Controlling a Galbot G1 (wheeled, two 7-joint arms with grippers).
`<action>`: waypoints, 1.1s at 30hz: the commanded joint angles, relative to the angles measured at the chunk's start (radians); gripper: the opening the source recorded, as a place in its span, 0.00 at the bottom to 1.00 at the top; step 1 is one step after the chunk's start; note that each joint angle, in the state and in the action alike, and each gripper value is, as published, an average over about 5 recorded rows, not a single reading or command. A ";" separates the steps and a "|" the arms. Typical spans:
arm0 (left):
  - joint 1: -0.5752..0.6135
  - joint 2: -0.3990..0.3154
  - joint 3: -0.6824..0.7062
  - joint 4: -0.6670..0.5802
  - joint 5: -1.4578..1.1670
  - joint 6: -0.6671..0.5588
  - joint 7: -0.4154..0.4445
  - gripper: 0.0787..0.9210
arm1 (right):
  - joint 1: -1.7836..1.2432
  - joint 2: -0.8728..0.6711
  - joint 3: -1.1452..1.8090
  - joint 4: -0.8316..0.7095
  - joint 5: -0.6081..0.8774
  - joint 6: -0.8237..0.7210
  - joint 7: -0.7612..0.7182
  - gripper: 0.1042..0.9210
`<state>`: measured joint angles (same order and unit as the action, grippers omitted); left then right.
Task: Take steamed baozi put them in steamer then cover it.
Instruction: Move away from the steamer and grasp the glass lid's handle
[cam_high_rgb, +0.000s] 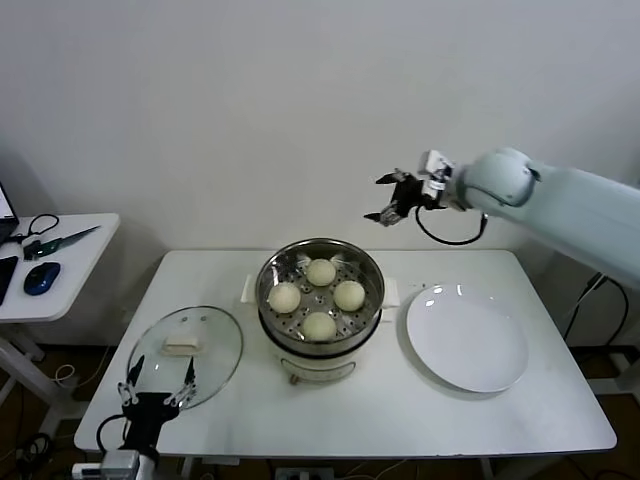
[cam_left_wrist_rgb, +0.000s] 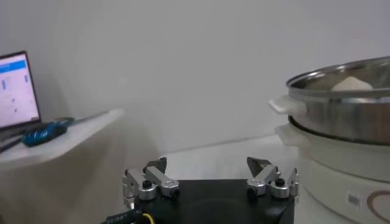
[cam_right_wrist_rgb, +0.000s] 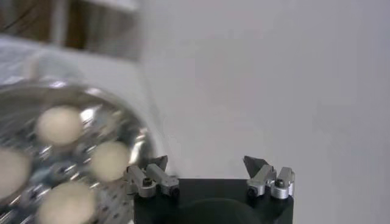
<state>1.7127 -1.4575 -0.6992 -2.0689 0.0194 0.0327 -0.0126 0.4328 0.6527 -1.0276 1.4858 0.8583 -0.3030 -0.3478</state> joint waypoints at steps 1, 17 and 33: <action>-0.024 0.018 0.000 0.011 0.032 -0.019 0.013 0.88 | -1.269 -0.254 1.318 0.174 -0.057 0.105 0.259 0.88; -0.040 0.078 0.001 0.061 0.424 -0.011 -0.200 0.88 | -2.001 0.311 1.829 0.186 -0.326 0.491 0.173 0.88; -0.050 0.224 0.014 0.294 1.181 -0.035 -0.474 0.88 | -2.081 0.513 1.724 0.140 -0.359 0.627 0.170 0.88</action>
<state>1.6731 -1.2851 -0.6944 -1.8906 0.8311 -0.0021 -0.3448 -1.4724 1.0358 0.5837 1.6241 0.5375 0.2291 -0.1803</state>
